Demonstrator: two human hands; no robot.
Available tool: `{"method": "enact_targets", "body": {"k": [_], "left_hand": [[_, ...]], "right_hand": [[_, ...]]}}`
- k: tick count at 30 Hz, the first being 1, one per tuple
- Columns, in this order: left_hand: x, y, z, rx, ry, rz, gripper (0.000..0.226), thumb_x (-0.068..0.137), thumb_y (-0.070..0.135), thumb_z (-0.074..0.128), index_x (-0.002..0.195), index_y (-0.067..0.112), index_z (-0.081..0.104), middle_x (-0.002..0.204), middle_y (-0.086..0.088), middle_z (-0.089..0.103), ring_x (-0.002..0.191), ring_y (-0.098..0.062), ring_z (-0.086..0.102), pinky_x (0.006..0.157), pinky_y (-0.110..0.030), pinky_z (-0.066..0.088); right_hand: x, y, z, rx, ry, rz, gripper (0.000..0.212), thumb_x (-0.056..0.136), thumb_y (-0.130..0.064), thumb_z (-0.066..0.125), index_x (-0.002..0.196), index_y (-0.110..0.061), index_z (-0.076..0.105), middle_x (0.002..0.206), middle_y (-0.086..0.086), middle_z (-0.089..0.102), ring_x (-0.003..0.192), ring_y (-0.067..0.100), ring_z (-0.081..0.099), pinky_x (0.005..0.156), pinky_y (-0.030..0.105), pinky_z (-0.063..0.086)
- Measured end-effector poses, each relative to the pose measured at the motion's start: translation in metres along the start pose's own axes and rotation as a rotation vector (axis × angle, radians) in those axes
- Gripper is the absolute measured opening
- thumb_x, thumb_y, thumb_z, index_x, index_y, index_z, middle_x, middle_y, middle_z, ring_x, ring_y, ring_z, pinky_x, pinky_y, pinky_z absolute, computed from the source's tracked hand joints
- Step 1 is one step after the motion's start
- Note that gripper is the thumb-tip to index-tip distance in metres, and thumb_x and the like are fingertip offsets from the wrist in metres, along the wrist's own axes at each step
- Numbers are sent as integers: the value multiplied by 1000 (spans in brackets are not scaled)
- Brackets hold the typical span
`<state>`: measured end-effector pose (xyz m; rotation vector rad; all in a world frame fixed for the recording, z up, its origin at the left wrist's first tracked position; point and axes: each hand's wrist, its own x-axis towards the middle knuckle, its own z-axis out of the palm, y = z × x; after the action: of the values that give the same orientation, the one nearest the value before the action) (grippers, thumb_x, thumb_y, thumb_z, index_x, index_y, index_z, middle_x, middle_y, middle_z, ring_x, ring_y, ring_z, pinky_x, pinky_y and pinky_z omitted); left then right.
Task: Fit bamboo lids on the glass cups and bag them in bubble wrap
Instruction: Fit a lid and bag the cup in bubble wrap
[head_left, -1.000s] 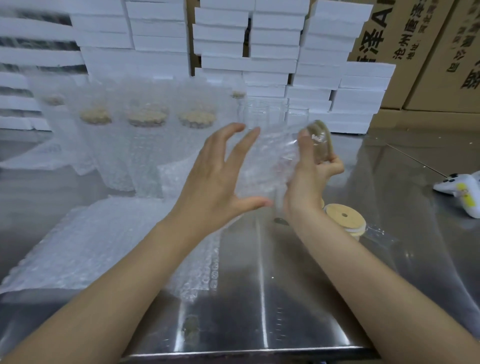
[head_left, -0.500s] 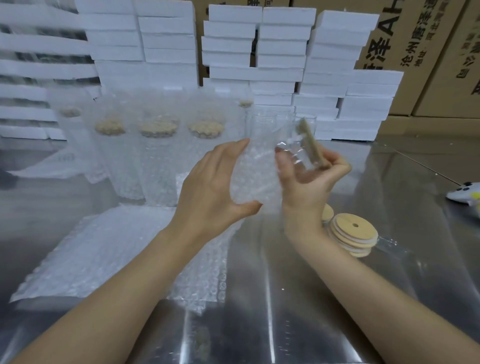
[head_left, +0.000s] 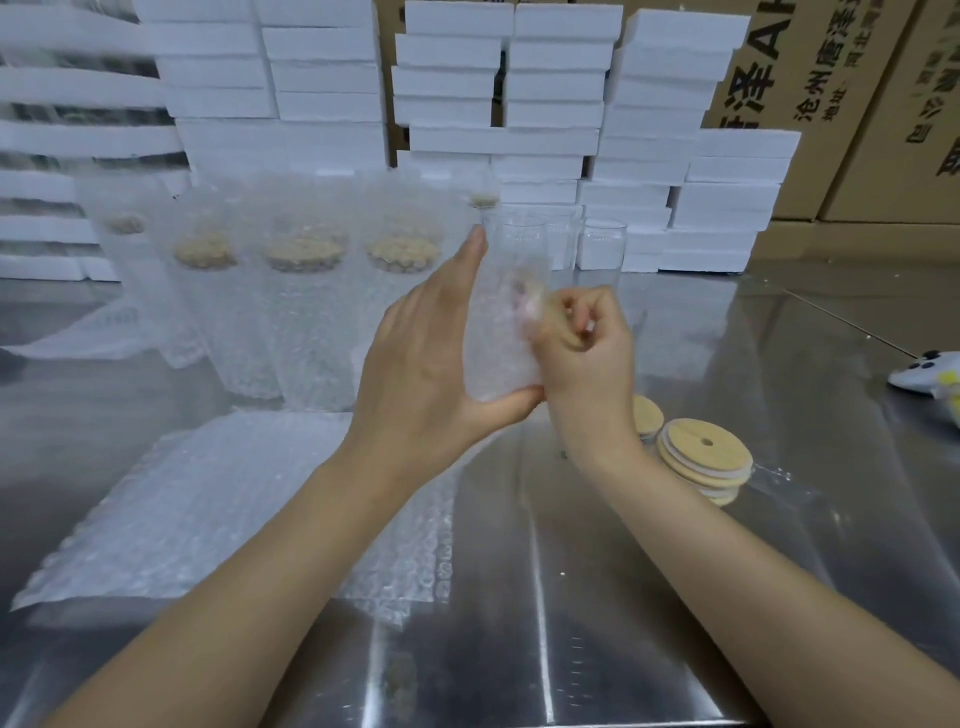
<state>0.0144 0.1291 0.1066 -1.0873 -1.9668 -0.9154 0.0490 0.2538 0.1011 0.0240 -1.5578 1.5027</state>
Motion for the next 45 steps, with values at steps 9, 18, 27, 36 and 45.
{"method": "enact_targets", "body": {"k": [9,18,27,36,45], "left_hand": [[-1,-11,-4,356,-79,93,107,52,37,90,143,6,42,129,-16,56,112,-35,56,88,-44,46],[1,-22,-3,220,67,62,118,51,33,91,145,17,22,132,-15,52,114,-26,46,90,-39,42],[0,-12,-3,19,62,-63,116,58,38,89,148,28,16,137,1,47,117,-13,42,88,-36,45],[0,-4,-6,-698,-129,-452,88,55,63,66,126,37,20,126,19,47,111,10,52,83,-10,44],[-1,-25,-1,-72,-452,-387,64,82,77,18,94,22,49,106,1,44,92,-19,55,82,-34,43]], "right_hand": [[2,0,-4,70,31,33,42,66,-46,59,65,-21,26,55,-18,34,53,-1,30,52,12,29],[9,-10,-4,313,-81,280,21,78,-39,65,87,-25,53,104,1,55,94,16,56,80,33,47],[35,-35,-33,412,-12,218,11,91,-3,61,86,-13,61,74,-4,63,65,6,57,68,18,47],[32,-3,-31,65,-600,378,82,75,-55,74,138,-9,49,135,12,58,125,29,56,108,48,41],[29,11,-32,137,-326,412,60,72,-29,74,127,-15,54,121,14,66,108,29,66,100,47,50]]}}
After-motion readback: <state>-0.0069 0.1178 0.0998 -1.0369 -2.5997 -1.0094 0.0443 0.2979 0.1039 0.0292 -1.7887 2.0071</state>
